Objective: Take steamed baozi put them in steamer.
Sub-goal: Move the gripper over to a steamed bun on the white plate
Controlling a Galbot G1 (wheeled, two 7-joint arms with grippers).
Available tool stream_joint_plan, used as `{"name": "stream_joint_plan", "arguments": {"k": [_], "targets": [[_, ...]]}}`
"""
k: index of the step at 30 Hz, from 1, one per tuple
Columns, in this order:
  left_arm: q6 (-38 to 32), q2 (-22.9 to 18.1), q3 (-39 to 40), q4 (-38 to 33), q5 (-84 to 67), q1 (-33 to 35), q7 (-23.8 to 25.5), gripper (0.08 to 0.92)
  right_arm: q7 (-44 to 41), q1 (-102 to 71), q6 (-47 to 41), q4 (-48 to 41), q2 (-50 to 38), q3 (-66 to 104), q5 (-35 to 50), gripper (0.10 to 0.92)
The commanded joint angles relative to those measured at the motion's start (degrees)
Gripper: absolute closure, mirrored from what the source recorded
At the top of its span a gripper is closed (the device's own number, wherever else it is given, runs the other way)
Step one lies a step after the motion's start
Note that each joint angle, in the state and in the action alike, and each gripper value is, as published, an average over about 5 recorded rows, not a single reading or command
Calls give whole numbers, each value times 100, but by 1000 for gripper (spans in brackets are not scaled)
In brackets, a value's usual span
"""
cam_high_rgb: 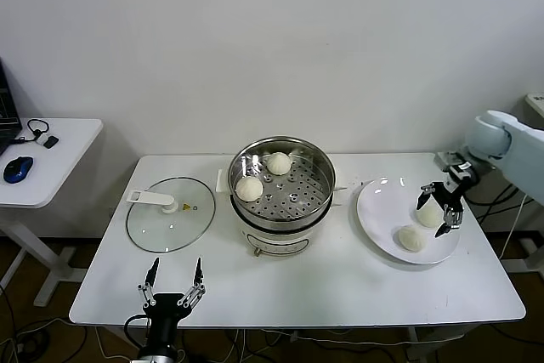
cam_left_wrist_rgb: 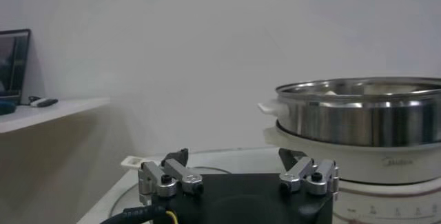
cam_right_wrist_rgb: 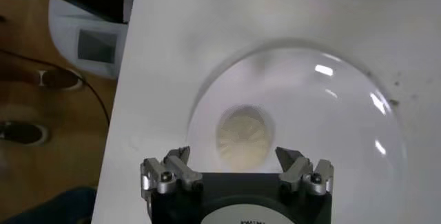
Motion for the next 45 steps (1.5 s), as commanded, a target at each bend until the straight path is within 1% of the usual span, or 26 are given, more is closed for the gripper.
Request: {"name": "stream_joint_plan", "arguments": {"k": [1,6,11,20,31,45], "targets": [[-2,-15,23,62,16,-9,-1,177,122,-998,27,-431,324,609,-624,203],[-21,-4,3,99,0,6,5,177,222,-1065,177,-865,672,804,-835,203],[-38,7,-24,151,-18,7,7,177,255,-1042,251,-1073,903,878,-919,203],[-9,8,-22,192,-20,-43,11,177,259,-1145,282,-1108,1004,896,-1030,203],[-6,-2,7,225,-19,-55,13,177,234,-1225,524,-1261,1046,1085,-1518,203],[-3,-1,13,216,-24,-48,14,177,259,-1307,523,-1228,1090,1174,-1581,203]]}}
